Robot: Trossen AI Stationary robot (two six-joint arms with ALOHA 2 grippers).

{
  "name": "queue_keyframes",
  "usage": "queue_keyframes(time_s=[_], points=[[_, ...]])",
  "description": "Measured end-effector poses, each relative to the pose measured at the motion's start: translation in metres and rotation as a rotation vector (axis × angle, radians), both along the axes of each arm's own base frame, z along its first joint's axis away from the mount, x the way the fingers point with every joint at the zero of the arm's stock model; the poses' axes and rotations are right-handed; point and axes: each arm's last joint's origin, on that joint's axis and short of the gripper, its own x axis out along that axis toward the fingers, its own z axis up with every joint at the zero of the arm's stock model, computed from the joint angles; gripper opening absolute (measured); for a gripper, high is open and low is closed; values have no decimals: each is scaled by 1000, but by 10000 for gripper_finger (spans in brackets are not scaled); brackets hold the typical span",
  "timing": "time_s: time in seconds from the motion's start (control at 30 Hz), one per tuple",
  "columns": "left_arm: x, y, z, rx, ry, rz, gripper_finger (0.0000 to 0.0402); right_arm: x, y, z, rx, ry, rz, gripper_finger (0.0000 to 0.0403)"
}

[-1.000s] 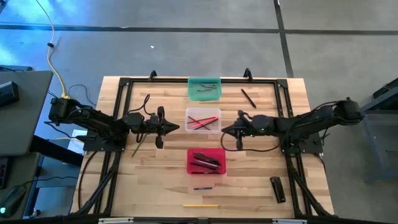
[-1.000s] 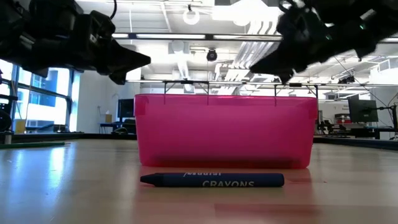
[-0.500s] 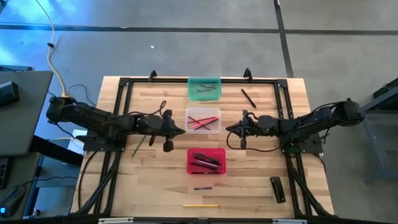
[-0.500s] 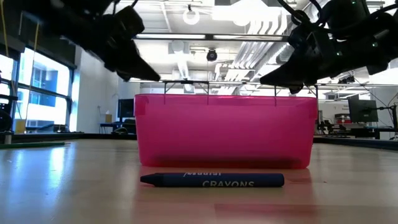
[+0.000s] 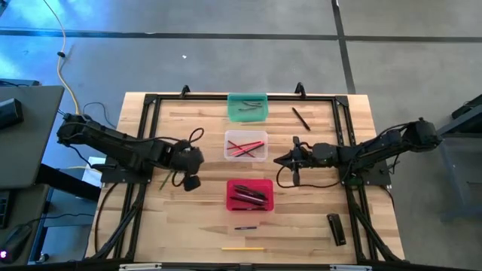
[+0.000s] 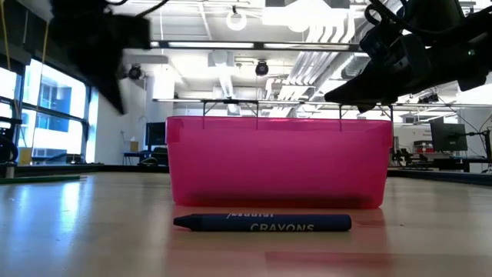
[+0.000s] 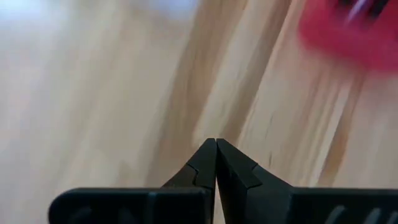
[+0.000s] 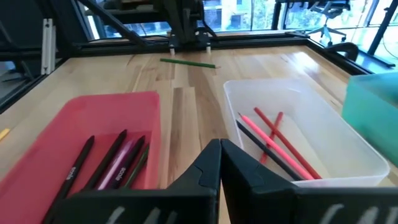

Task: Sort crayons/erasers/pens/pencils in bins
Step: Put the green pencil into the transparent bin

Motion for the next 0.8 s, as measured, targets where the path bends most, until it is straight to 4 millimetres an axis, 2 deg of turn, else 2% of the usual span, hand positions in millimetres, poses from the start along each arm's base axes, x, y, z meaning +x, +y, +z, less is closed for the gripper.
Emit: queue_keyframes(time_s=[0.17,0.33,0.53,0.67,0.8], points=[[-18,4,-22,-131,155,82,0,0,2,0,-25,1,16,0],[-29,25,-41,-179,218,187,0,0,2,0,-26,1,16,0],[-44,49,-53,-248,244,342,3,0,2,0,-26,1,16,0],[-48,57,-56,-260,241,400,27,0,2,0,-38,4,19,0],[-53,62,-66,-275,229,460,67,0,2,0,-44,5,20,0]])
